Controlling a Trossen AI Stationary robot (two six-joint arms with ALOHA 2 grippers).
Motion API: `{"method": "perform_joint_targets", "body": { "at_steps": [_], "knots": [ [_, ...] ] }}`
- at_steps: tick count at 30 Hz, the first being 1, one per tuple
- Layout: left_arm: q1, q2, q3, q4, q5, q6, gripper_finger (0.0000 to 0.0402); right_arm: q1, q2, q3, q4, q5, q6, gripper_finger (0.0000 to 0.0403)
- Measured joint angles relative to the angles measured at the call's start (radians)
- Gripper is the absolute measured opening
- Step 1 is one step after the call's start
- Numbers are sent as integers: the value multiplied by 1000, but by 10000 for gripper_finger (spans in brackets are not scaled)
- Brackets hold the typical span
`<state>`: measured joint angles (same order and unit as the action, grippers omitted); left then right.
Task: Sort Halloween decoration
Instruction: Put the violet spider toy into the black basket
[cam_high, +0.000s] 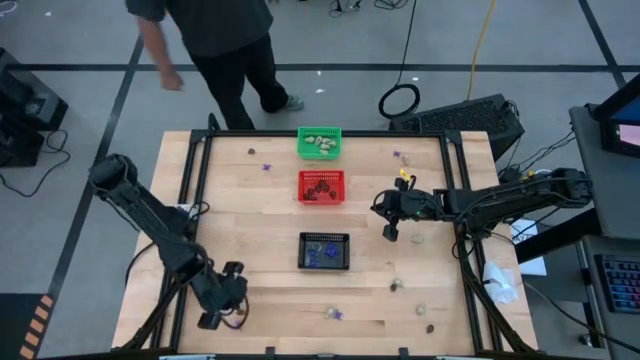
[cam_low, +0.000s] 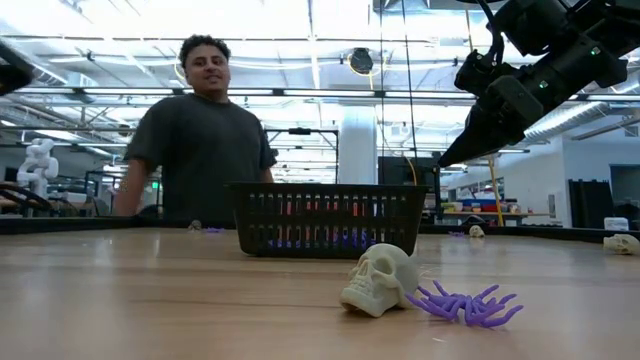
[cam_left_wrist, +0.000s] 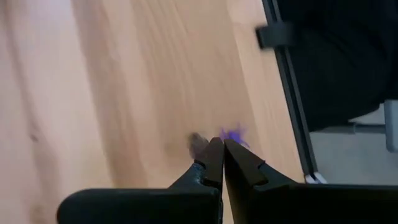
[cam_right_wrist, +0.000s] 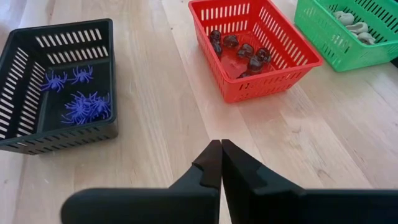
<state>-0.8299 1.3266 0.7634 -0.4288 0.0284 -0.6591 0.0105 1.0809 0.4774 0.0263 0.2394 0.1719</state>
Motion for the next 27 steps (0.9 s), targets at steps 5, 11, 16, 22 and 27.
{"method": "perform_joint_targets", "body": {
  "at_steps": [5, 11, 16, 22, 27],
  "knots": [
    [-75, 51, 0, 9, 14, -79, 14, 0, 0, 0, 0, 0, 0, 0],
    [-123, 148, 0, 109, 15, -196, 55, 0, 0, 0, 0, 0, 10, 0],
    [-142, 208, 0, 136, 3, -253, 101, 0, 0, 0, -1, 0, 11, 0],
    [-150, 245, 0, 142, -21, -287, 123, 0, 0, 0, -1, 0, 18, 0],
    [-151, 261, 0, 145, -61, -314, 124, 0, 0, 0, -1, 0, 18, 0]
  ]
}}
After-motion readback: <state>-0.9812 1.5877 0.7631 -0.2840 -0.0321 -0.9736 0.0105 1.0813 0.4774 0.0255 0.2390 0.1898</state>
